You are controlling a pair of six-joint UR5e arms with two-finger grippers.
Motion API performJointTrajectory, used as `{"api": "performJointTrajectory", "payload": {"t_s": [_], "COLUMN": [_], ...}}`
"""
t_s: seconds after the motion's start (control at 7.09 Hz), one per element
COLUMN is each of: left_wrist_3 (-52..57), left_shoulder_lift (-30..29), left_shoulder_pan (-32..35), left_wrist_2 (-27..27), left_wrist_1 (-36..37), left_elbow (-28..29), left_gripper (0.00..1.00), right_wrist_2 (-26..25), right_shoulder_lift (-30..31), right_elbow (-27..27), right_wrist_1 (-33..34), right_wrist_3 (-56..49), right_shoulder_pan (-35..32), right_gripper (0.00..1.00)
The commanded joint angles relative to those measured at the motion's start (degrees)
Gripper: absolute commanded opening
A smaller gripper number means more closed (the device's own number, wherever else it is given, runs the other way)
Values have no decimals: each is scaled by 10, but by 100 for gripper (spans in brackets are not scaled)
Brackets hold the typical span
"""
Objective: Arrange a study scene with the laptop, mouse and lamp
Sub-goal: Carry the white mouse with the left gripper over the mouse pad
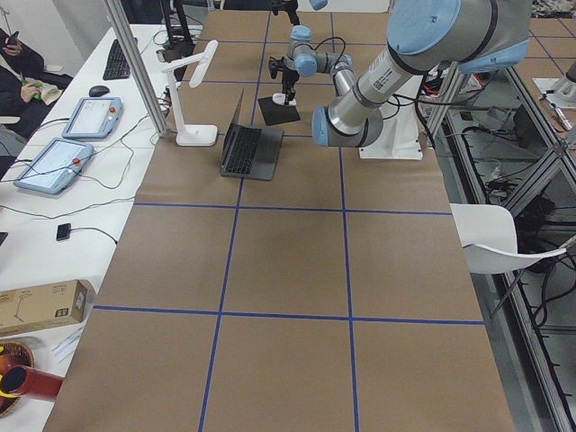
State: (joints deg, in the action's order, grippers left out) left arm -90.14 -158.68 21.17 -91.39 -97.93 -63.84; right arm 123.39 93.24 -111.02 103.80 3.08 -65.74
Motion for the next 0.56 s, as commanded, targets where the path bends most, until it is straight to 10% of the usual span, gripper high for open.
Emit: {"api": "performJointTrajectory", "payload": {"t_s": [0.0,0.14,0.42], "left_wrist_3": [0,1,4], "left_shoulder_lift": [9,19,20], "left_shoulder_pan": [-12,-14,-13], "left_wrist_2": [47,54,54], "left_wrist_1": [-8,-9,-7], "left_elbow": [4,4,1], "left_gripper": [1,4,91], "right_wrist_2": [15,18,18], "right_shoulder_lift": [0,0,-2], "right_elbow": [0,-1,-1], "right_wrist_1": [0,0,0], "right_wrist_3": [-1,-1,1], "right_shoulder_pan": [0,0,0], "right_gripper": [100,100,100]}}
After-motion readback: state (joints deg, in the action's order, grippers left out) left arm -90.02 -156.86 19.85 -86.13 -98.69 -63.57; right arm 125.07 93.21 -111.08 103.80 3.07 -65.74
